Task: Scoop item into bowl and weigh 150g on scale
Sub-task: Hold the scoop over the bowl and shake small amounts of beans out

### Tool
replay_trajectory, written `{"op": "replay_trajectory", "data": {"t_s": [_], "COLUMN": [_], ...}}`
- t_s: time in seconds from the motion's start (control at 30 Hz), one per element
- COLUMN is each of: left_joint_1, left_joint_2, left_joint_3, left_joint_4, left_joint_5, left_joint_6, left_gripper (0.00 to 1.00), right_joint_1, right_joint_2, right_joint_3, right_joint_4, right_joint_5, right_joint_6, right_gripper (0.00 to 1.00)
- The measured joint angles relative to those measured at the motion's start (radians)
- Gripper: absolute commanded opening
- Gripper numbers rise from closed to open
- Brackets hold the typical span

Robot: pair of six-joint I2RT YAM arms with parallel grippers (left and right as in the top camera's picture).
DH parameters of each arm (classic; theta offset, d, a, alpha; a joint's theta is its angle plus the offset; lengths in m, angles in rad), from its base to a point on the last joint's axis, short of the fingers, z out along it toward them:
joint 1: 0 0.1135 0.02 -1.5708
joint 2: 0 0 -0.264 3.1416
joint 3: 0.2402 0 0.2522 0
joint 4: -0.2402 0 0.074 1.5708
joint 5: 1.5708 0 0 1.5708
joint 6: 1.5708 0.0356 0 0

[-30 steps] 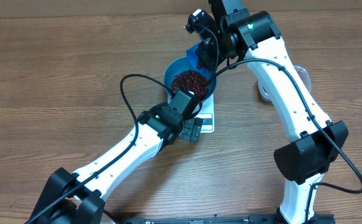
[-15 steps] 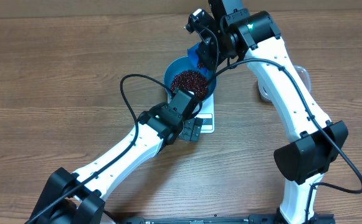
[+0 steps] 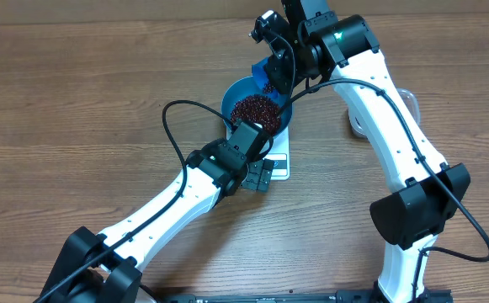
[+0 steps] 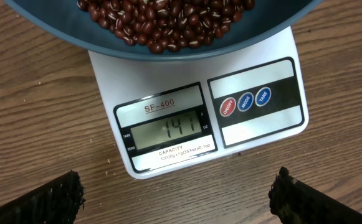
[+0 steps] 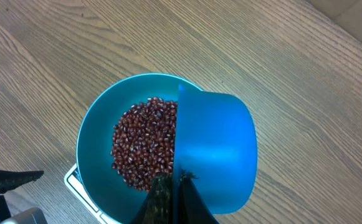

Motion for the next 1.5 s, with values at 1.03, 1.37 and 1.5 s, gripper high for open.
{"op": "replay_trajectory", "data": {"t_s": [1.03,1.37,1.5], "left_joint_1": [0.000,0.000,0.000], "left_joint_2": [0.000,0.000,0.000], "left_joint_3": [0.000,0.000,0.000], "left_joint_4": [0.000,0.000,0.000], "left_joint_5": [0.000,0.000,0.000], "left_joint_6": [0.000,0.000,0.000], "left_gripper": [1.00,1.00,1.00], "right_joint_1": [-0.001,-0.001,-0.001], "right_joint_2": [0.000,0.000,0.000], "right_joint_3": [0.000,0.000,0.000], "right_joint_4": [-0.012,-0.012,-0.011], "right_joint_5": [-0.005,-0.002,-0.001], "right_joint_6": [-0.003,0.001,0.002], "right_gripper": [0.04,0.04,0.04]}}
